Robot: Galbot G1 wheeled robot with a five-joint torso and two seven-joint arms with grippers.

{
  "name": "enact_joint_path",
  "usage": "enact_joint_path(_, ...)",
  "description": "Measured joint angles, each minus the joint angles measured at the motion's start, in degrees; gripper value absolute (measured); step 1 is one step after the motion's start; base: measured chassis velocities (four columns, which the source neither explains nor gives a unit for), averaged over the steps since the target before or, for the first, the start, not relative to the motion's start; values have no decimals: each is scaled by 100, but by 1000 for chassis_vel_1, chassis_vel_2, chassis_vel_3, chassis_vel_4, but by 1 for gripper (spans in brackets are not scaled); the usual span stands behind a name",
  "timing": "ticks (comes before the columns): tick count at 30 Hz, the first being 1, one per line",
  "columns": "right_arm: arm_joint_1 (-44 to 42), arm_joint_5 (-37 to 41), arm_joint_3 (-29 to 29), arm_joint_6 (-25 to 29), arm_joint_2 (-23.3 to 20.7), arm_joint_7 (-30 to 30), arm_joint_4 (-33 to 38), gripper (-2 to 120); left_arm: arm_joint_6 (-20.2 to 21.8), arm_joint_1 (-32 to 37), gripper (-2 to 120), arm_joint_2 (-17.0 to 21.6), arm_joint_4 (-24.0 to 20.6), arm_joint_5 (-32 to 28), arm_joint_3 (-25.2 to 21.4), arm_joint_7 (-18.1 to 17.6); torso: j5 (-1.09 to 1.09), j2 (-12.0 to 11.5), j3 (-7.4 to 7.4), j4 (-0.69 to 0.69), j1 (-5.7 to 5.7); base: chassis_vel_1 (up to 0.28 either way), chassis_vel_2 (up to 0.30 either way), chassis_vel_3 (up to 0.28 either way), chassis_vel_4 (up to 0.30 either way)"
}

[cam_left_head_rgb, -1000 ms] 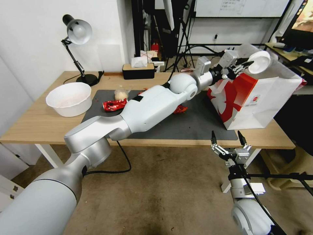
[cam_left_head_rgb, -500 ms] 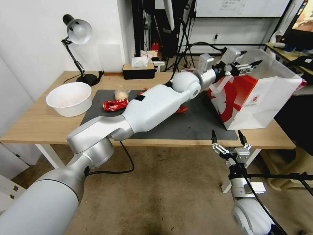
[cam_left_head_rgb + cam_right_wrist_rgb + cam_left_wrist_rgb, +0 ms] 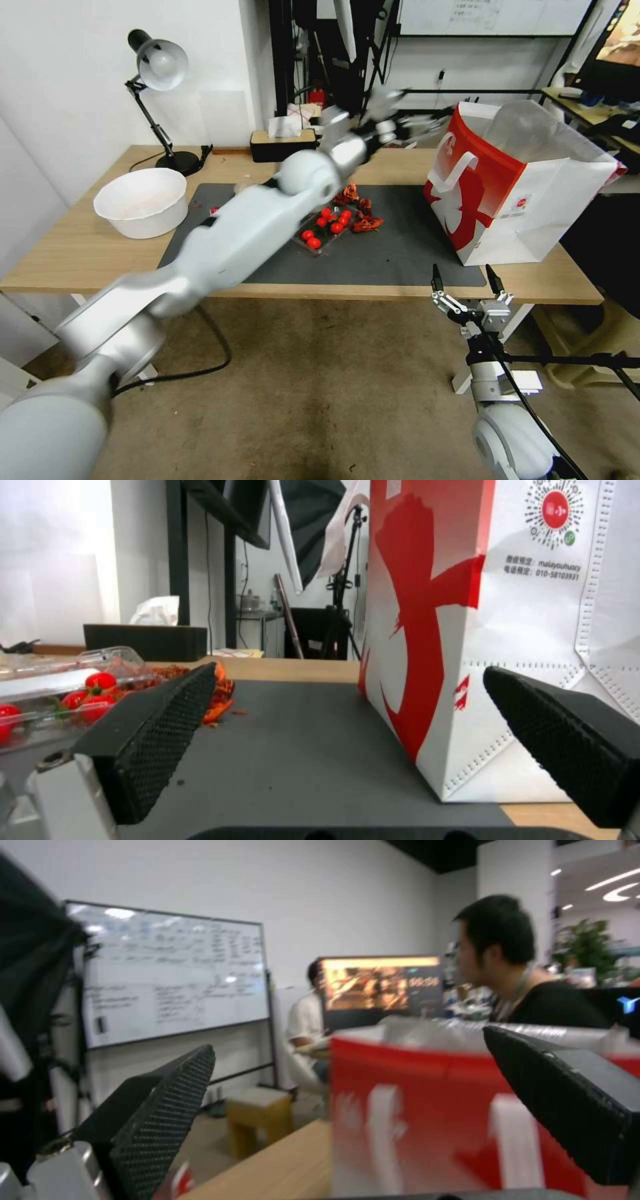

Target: Pick up the trash from the table and place it into the takeout bag.

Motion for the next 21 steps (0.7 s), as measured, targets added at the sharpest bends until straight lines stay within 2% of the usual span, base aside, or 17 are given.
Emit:
enact_joint_path(2,-4,11,8,0,-19,-2,-4,100,-8,568,100,521,-438,121,-346,-10,-1,0,0,0,-1,0,0,0,0)
enact_joint_path(3,-4,11,8,0,-19,-2,-4,100,-8,568,100,521,-438,121,-346,-10,-1,0,0,0,-1,0,0,0,0)
enact_joint_path(6,35,18,8,0,-10,-3,-21,100,-10,1182,100,1005,-873,291,-799,-42,5,1,-1,-2,0,0,0,0,0)
enact_joint_path(8,46,19,5,0,-8,-3,-26,100,-9,1348,100,1117,-970,366,-906,-46,2,0,0,-2,0,0,0,0,0)
enact_joint_path(11,79,20,-23,0,-9,-13,-44,100,-16,2126,100,1535,-1450,581,-1447,-153,5,0,0,-1,-1,0,0,0,0)
enact_joint_path(12,79,20,-23,0,-9,-13,-44,100,-16,2126,100,1535,-1450,581,-1447,-153,5,0,0,-1,-1,0,0,0,0)
enact_joint_path(13,84,21,-30,0,-12,-16,-51,100,-13,2451,100,1663,-1641,648,-1667,-225,-2,0,0,-2,-1,0,0,0,0)
enact_joint_path(15,98,21,-63,0,-12,-20,-66,100,-12,2931,100,1880,-1922,809,-2066,-326,5,0,-1,-2,-1,0,0,0,0)
enact_joint_path(16,98,21,-63,0,-12,-20,-66,100,-12,2931,100,1880,-1922,809,-2066,-326,5,0,-1,-2,-1,0,0,0,0)
enact_joint_path(18,119,20,-98,0,-11,-22,-81,100,-33,3368,100,2069,-2095,1026,-2438,-386,-1,0,-1,0,-1,0,0,0,0)
enact_joint_path(20,136,12,-133,0,-3,-25,-110,100,-82,3719,100,2174,-2267,1164,-2755,-516,6,0,-1,0,-1,0,0,0,0)
enact_joint_path(21,136,12,-133,0,-3,-25,-110,100,-82,3719,100,2174,-2267,1164,-2755,-516,6,0,-1,0,-1,0,0,0,0)
